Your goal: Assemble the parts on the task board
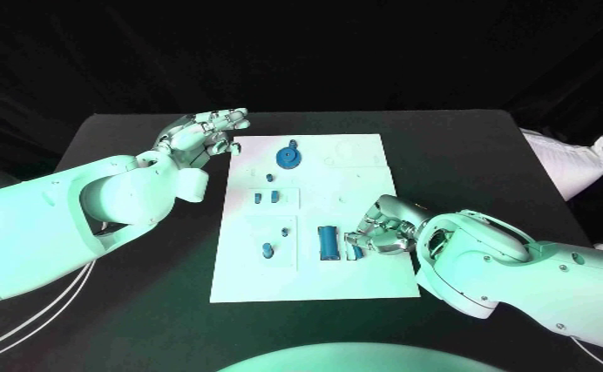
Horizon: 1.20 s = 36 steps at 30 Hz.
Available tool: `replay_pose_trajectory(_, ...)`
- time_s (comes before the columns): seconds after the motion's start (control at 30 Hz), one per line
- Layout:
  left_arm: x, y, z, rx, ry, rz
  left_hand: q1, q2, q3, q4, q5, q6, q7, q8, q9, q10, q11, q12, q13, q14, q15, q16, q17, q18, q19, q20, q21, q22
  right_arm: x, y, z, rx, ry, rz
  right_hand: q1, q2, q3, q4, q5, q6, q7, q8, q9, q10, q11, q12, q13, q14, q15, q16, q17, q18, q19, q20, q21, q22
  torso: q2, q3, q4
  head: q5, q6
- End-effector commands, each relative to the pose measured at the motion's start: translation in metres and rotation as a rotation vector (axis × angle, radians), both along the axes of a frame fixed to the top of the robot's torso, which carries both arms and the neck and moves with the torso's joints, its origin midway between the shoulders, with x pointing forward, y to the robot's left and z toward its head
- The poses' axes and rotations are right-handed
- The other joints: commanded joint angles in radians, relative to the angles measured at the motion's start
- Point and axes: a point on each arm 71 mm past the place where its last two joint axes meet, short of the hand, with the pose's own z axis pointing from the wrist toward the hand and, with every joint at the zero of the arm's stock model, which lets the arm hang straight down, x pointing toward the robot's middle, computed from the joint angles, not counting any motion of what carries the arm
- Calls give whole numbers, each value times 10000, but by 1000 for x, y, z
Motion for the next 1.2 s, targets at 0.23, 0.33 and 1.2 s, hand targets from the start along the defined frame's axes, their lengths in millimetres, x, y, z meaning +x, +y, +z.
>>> replay_pose_trajectory(0.23, -1, -3, 1, -89, -59, -218, 78, -12, -18, -44, 60, -73, -7, 63, -4, -77, 5, 49, 18, -64, -13, -46, -20, 101, -52, 10, -72, -17, 0, 8, -4, -83, 228, 224, -202, 10, -279, 17, 205, 189, -174, 74, 1, 211, -188, 94, 436, 1001, -67, 40, 2381, -158, 226, -62, 44, 316, 7, 1, -5, 21, -17)
replay_pose_trajectory(0.33, -1, -2, 1, -85, -55, -215, 78, -12, -18, -44, 60, -73, -7, 63, -4, -77, 5, 49, 18, -64, -13, -46, -20, 101, -52, 10, -72, -17, 0, 9, -4, -127, 247, 290, -255, 30, -379, 26, 298, 214, -185, 86, 22, 226, -197, 130, 462, 1006, -74, 57, 2402, -162, 233, -66, 58, 335, 2, -1, 0, 29, -18)
replay_pose_trajectory(1.2, -1, -2, 1, -72, -21, -225, 78, -12, -18, -44, 60, -73, -7, 63, -4, -77, 5, 49, 18, -64, -13, -46, -20, 101, -52, 10, -72, -17, -2, 12, -4, -376, 331, 690, -1097, 65, -2210, 640, 1617, 293, -208, 65, 138, 292, -211, 255, 630, 1017, -87, 94, 2453, -177, 258, -83, 100, 416, -1, 3, -6, 35, -20)
